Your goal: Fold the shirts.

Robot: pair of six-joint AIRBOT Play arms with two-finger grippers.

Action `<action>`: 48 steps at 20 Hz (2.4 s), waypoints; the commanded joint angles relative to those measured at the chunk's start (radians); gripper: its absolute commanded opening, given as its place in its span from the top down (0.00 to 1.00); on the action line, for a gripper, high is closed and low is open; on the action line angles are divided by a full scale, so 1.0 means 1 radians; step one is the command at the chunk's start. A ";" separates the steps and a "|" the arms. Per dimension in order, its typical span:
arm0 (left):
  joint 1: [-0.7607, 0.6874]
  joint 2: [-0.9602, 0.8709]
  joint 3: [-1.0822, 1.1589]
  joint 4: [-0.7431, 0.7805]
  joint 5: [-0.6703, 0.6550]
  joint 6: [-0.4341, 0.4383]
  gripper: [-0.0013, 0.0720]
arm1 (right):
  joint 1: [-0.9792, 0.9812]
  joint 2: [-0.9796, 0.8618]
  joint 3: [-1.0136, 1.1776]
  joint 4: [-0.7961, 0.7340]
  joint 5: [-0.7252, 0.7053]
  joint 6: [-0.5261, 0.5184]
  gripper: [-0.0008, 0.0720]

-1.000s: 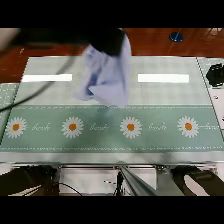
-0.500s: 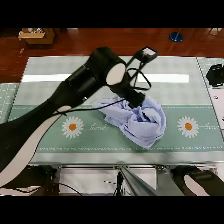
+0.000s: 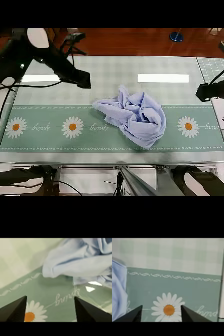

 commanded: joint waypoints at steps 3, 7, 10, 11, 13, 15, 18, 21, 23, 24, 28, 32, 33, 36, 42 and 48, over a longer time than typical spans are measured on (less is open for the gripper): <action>0.175 0.003 -0.295 -0.161 0.034 0.117 0.06 | -0.151 0.001 -0.127 0.291 -0.043 -0.076 0.25; 0.180 -0.029 -0.415 -0.251 0.142 0.211 0.06 | -0.198 0.000 -0.136 0.376 -0.047 -0.116 0.25; 0.180 -0.099 -0.414 -0.413 0.180 0.290 0.05 | -0.198 0.000 -0.136 0.394 -0.045 -0.116 0.25; 0.176 -0.123 -0.414 -0.450 0.201 0.296 0.05 | -0.198 0.000 -0.136 0.401 -0.045 -0.117 0.25; 0.163 -0.163 -0.412 -0.473 0.239 0.297 0.05 | -0.198 0.000 -0.136 0.415 -0.045 -0.118 0.25; 0.151 -0.199 -0.409 -0.500 0.265 0.300 0.05 | -0.198 0.000 -0.136 0.415 -0.045 -0.117 0.25; 0.119 -0.243 -0.391 -0.510 0.291 0.299 0.05 | -0.198 0.000 -0.136 0.417 -0.045 -0.116 0.25; 0.072 -0.293 -0.338 -0.525 0.291 0.295 0.06 | -0.198 0.000 -0.135 0.438 -0.039 -0.116 0.25; 0.045 -0.314 -0.304 -0.524 0.290 0.291 0.55 | -0.198 -0.002 -0.136 0.436 -0.022 -0.116 0.25; 0.037 -0.316 -0.295 -0.524 0.290 0.295 0.82 | -0.198 -0.008 -0.136 0.426 -0.009 -0.116 0.25; 0.051 -0.313 -0.293 -0.524 0.209 0.292 0.95 | -0.257 -0.097 -0.137 0.443 0.010 -0.126 0.22; 0.077 -0.309 -0.293 -0.524 0.112 0.291 0.95 | -0.311 -0.250 -0.193 0.623 0.000 -0.193 0.15; 0.082 -0.305 -0.293 -0.525 0.103 0.289 0.95 | -0.307 -0.285 -0.217 0.645 0.001 -0.212 0.15; 0.089 -0.286 -0.293 -0.524 0.097 0.269 0.95 | -0.307 -0.359 -0.314 0.732 -0.031 -0.293 0.17; 0.089 -0.267 -0.293 -0.528 0.094 0.257 0.95 | -0.303 -0.386 -0.418 0.762 -0.174 -0.301 0.18; 0.090 -0.267 -0.293 -0.528 0.095 0.258 0.95 | -0.151 -0.391 -0.422 0.772 -0.326 -0.256 0.26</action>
